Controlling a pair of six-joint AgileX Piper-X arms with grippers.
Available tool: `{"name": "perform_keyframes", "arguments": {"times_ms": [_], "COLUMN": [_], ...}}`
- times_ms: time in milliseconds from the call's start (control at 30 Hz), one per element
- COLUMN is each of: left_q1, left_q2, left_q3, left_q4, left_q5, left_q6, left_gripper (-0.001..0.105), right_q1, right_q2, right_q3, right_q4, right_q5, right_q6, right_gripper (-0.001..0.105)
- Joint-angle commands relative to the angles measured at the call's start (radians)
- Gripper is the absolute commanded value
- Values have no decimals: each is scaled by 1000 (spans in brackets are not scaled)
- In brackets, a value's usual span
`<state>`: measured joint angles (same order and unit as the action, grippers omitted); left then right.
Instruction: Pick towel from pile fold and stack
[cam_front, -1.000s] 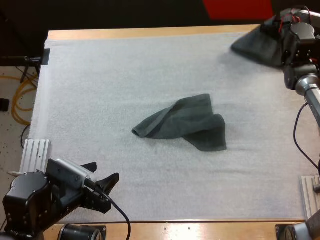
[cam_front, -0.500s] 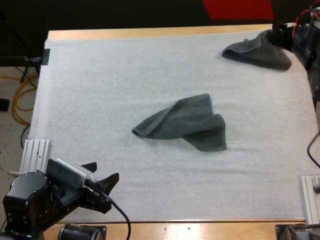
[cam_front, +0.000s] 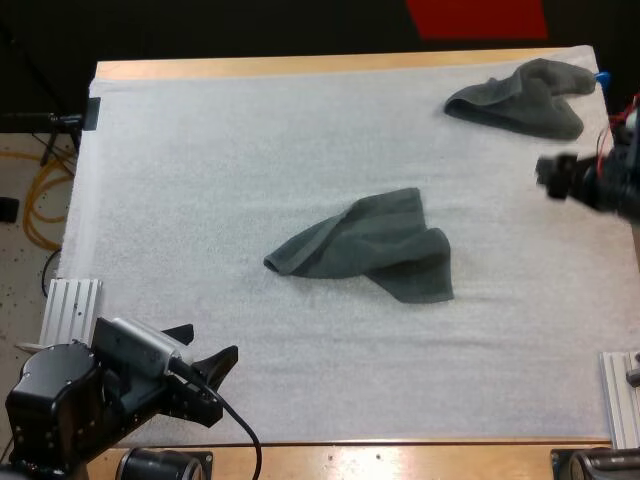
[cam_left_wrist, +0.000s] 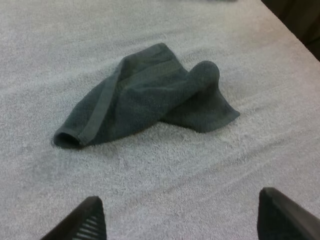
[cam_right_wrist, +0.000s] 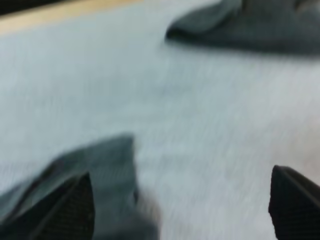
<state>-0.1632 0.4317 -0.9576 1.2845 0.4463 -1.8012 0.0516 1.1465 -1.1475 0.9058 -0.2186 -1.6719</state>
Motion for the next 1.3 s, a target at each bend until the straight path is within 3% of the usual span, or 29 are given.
{"name": "perform_keyframes", "arguments": {"times_ms": [0,167,333,467,733,933,1267], "left_q1": [-4,-4,-4,-4,-4,-4,-4], "left_q2": [-3,-3,-3,-3,-3,-3,-3], "left_q3": [-7,-7,-7,-7,-7,-7,-7], "left_q4": [-6,-6,-6,-6,-12,-12,-12], "left_q5": [-3,-3,-3,-3,-3,-3,-3], "left_q6": [-9,-9,-9,-9,-6,-6,-6], "left_gripper": [61,61,61,61,61,61,61], "right_q1": [2,2,2,2,64,193,261], "right_q2": [-17,-46,-42,-38,74,218,360], "right_q3": [39,257,404,486,525,525,525], "right_q4": [14,-11,-103,-216,-335,-463,-602], "right_q5": [-46,-161,-282,-297,-332,-346,-286], "right_q6": [-7,39,97,160,232,368,506], "right_gripper": [70,70,70,70,70,70,70]}}
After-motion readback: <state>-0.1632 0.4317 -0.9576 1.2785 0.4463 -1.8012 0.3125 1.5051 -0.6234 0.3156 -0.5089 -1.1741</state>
